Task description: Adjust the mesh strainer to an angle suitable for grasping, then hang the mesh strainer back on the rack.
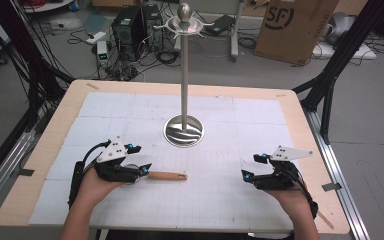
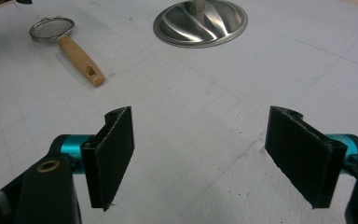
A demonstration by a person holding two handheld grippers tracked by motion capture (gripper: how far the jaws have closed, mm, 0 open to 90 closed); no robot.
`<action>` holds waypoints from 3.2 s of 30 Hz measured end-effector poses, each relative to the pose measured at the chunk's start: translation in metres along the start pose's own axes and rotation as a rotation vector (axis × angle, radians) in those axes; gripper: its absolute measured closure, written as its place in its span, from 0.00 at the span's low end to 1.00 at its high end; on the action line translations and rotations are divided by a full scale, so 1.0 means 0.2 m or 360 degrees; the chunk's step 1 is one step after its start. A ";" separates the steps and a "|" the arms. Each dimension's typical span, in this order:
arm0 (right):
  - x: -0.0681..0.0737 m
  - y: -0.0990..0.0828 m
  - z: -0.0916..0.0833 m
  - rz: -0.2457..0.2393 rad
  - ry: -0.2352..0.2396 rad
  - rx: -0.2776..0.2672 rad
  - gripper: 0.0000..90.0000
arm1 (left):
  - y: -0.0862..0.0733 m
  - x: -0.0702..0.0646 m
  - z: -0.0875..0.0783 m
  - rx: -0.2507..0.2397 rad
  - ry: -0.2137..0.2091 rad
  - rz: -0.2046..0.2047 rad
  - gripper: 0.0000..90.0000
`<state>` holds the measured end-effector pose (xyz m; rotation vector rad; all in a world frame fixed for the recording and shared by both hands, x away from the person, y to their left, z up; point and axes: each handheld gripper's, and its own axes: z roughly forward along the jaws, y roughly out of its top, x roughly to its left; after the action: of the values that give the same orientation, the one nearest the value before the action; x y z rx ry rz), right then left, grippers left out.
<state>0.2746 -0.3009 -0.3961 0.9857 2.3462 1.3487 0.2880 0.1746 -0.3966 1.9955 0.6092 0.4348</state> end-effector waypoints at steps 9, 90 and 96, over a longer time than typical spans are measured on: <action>-0.01 -0.01 -0.02 0.0016 -0.0011 -0.0007 0.26 | 0.00 0.00 0.02 0.0026 -0.0029 0.0010 0.32; 0.00 0.01 -0.05 0.0006 0.0008 -0.0046 0.26 | 0.04 0.03 0.30 0.0910 -0.0263 0.0256 0.65; 0.01 0.01 -0.04 0.0005 0.0012 -0.0043 0.26 | 0.03 0.05 0.32 0.0919 -0.0293 0.0184 0.63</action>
<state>0.2698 -0.3052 -0.3897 0.9789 2.3264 1.3838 0.3311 0.1330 -0.4202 2.5953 0.5434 0.1434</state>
